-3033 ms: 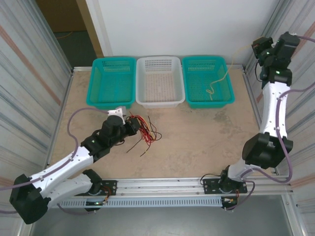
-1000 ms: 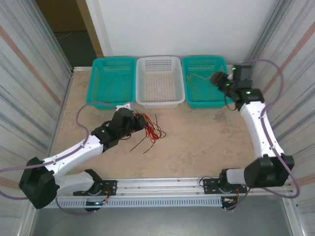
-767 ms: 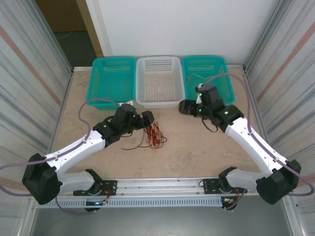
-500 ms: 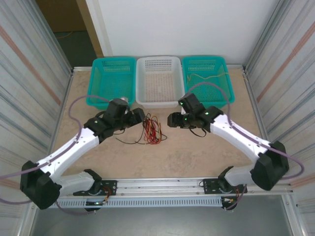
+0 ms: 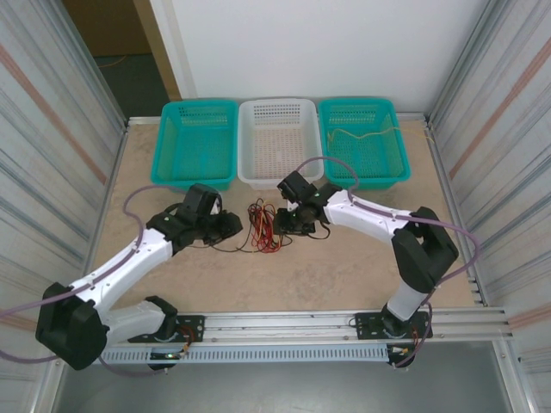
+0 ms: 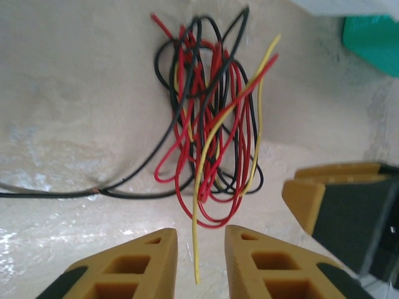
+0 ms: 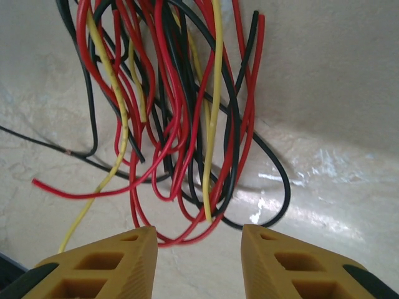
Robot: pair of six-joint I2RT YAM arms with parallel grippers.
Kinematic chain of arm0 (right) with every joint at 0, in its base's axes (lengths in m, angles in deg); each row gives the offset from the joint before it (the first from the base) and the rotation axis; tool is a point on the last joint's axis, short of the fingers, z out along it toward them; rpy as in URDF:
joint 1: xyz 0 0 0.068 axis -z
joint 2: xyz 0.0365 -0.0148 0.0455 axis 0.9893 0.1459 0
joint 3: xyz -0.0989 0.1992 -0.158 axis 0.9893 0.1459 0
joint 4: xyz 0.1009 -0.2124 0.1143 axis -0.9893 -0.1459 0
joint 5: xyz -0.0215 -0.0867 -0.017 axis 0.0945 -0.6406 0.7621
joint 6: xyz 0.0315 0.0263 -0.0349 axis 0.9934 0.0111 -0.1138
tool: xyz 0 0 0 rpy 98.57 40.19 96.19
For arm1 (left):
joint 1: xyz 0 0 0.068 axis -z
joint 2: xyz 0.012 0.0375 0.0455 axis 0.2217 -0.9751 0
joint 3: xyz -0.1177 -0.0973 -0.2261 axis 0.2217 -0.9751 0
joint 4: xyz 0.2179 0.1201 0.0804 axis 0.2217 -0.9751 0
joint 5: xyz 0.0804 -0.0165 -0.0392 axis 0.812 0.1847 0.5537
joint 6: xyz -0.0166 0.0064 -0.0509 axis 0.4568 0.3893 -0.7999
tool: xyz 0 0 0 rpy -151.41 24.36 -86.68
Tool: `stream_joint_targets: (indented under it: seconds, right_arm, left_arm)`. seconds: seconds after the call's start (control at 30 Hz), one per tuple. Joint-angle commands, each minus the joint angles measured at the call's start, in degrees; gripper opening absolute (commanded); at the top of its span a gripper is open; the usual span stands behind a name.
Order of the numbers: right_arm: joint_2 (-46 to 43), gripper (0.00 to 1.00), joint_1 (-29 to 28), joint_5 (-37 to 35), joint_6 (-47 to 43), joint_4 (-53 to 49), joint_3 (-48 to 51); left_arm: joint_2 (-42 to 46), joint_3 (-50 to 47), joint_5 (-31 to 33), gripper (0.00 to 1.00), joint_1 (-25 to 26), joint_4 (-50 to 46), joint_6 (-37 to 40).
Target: Untangle the cables
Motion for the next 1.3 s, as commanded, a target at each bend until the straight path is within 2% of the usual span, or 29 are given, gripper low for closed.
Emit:
stream_joint_targets:
  seconds: [0.0,0.17,0.27,0.43,0.6,0.7,0.8,0.87,0.93,1.03,1.27]
  right_arm:
    - [3.1,0.39,-0.2,0.8,-0.2,-0.5,-3.1]
    - [7.8,0.37,-0.2,0.6,-1.3,-1.7,-5.2]
    - [9.5,0.34,-0.2,0.0,-1.8,-2.4,-5.9]
    - [8.7,0.16,-0.1,-4.3,-2.8,-6.6,-6.2]
    - [6.0,0.1,0.1,-4.5,-4.1,-7.9,-3.9]
    - [5.4,0.14,0.4,-5.1,-4.7,-9.6,-4.0]
    - [4.3,0.32,0.7,-4.9,-4.6,-10.3,-4.3]
    - [3.1,0.37,0.7,-4.9,-4.8,-10.6,-4.8]
    - [1.6,0.37,0.7,-5.5,-4.8,-11.4,-5.6]
    - [-0.8,0.36,0.8,-6.1,-4.6,-12.3,-6.3]
    - [-5.6,0.32,1.0,-5.1,-4.1,-11.4,-6.5]
  left_arm:
    - [-1.2,0.2,-2.7,0.23,1.0,1.6,0.7]
    - [-1.8,0.8,-2.5,0.18,1.0,2.5,1.1]
    - [-1.9,0.8,-2.3,0.18,1.0,3.2,1.1]
    - [-4.6,2.5,2.1,0.28,1.0,-3.4,1.1]
    - [-6.7,2.2,4.5,0.36,1.0,-4.6,2.2]
    - [-9.4,3.3,4.7,0.36,1.0,-3.1,4.3]
    - [-13.3,4.6,3.3,0.37,1.0,-0.1,5.2]
    - [-16.1,4.3,0.5,0.37,1.1,3.7,4.4]
    - [-19.3,4.5,-1.3,0.38,1.2,5.5,3.2]
    - [-22.5,5.6,-0.4,0.37,1.5,5.5,3.2]
    - [-29.6,10.4,0.8,0.3,1.6,4.8,4.3]
